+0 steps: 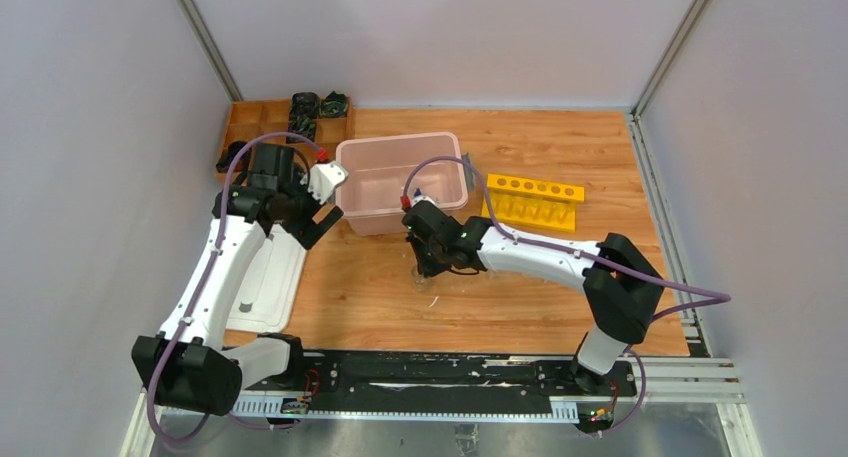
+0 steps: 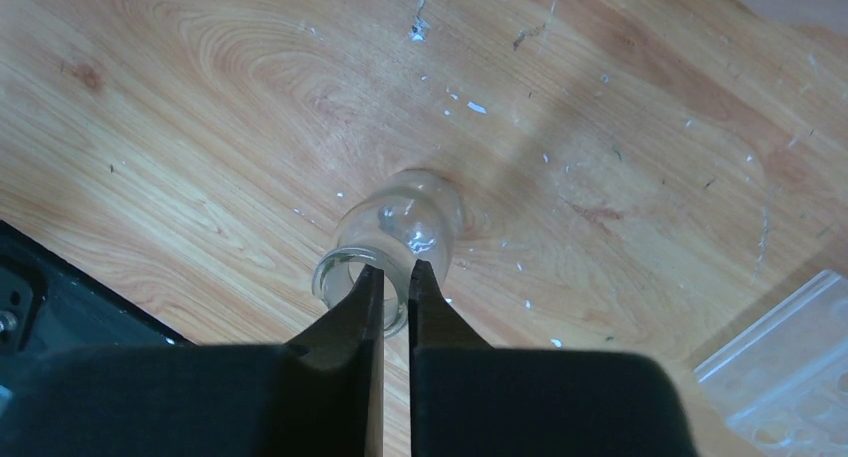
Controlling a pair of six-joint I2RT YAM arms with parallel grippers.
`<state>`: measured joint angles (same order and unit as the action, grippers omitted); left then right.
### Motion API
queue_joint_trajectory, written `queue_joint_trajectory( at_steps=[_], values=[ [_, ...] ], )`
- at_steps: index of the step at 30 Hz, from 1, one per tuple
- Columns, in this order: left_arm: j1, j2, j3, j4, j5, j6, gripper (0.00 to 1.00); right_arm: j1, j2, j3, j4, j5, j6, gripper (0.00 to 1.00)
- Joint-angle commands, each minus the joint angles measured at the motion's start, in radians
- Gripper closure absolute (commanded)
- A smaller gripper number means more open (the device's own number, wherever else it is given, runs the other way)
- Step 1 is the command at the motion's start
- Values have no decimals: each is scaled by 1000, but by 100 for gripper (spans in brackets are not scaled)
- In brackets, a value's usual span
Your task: Organize the chemistry lab equipment
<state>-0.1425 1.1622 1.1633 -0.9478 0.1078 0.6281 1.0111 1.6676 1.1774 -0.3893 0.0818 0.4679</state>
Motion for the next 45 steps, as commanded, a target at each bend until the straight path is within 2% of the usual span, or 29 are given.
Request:
queue_joint_trajectory(
  at_steps=[1, 8, 13, 18, 25, 36, 44, 45],
  values=[
    [56, -29, -66, 4, 8, 13, 0, -8, -24, 38, -55, 5, -25, 100],
    [193, 10, -139, 13, 58, 49, 4, -115, -206, 165, -131, -45, -60, 100],
    [219, -4, -234, 59, 54, 86, 4, -213, -190, 371, -212, -106, -97, 100],
    [218, -10, -328, 120, 28, 111, 3, -294, -46, 576, -246, -113, -104, 100],
    [218, 43, -401, 201, -2, 117, 9, -329, 301, 840, -318, -148, -100, 100],
    [217, 94, -464, 292, -44, 134, 20, -302, 611, 1059, -267, -335, 4, 100],
    [217, 132, -485, 321, -39, 134, 37, -302, 714, 1110, -250, -356, 47, 100],
    [218, 140, -484, 323, -38, 134, 40, -302, 714, 1106, -249, -349, 47, 98]
  ],
)
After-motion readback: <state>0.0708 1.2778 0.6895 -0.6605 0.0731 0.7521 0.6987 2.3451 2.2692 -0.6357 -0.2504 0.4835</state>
